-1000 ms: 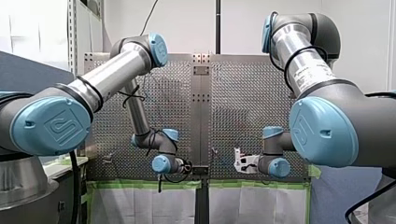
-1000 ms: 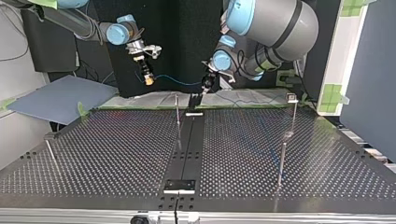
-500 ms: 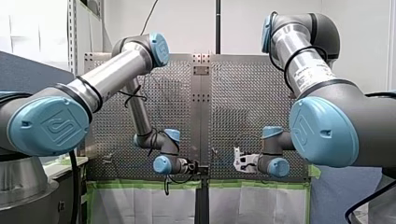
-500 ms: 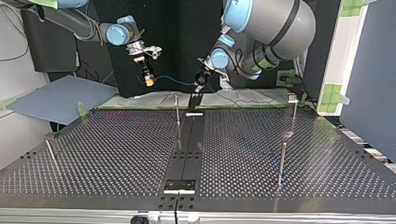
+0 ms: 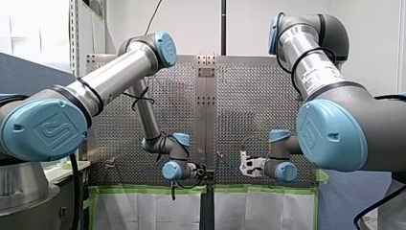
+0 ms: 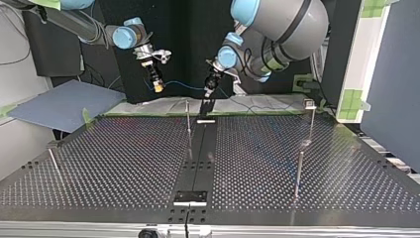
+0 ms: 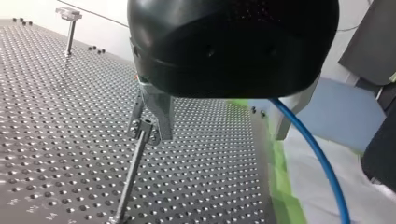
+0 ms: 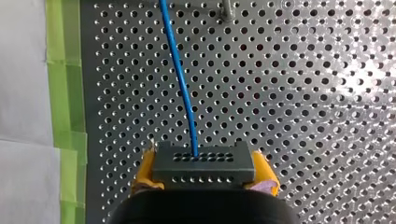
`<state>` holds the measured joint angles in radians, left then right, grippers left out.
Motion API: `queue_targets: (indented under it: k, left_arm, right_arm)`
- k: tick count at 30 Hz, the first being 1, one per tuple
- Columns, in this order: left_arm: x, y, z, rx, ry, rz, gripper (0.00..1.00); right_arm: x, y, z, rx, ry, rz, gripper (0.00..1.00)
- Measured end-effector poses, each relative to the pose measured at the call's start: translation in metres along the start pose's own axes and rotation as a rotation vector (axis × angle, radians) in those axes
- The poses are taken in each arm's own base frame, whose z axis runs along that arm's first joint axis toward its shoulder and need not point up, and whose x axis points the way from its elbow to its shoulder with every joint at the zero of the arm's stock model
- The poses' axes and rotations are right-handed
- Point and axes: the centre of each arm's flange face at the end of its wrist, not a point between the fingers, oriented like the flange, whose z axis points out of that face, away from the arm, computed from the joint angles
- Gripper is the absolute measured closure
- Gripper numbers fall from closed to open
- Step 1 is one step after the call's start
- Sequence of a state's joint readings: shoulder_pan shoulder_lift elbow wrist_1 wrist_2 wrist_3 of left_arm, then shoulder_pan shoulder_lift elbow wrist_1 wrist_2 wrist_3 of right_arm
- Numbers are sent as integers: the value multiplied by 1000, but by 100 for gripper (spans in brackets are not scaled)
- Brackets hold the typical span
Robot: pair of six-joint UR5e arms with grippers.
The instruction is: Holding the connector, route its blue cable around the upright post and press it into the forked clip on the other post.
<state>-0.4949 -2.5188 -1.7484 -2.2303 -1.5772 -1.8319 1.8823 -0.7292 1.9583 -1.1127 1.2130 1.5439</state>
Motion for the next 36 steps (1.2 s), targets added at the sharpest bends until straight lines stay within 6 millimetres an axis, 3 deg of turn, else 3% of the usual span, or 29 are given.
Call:
queue_targets:
  k: [4, 11, 24, 28, 36]
  left_arm:
    - [-2, -4, 1, -15, -35, -4, 1]
    - [-1, -22, 0, -25, -84, 3, 1]
    - [-7, -88, 8, -21, -125, 62, 1]
    - [0, -106, 1, -28, -102, 46, 1]
    - [8, -98, -11, -97, -64, 0, 1]
  right_arm:
    - [-3, 1, 0, 0, 0, 2, 100]
    - [-26, 1, 2, 11, -25, 2, 100]
    - [-32, 2, 4, 28, -27, 1, 100]
    - [-32, 6, 4, 23, -30, 3, 100]
    - [-32, 16, 3, 5, -38, 8, 100]
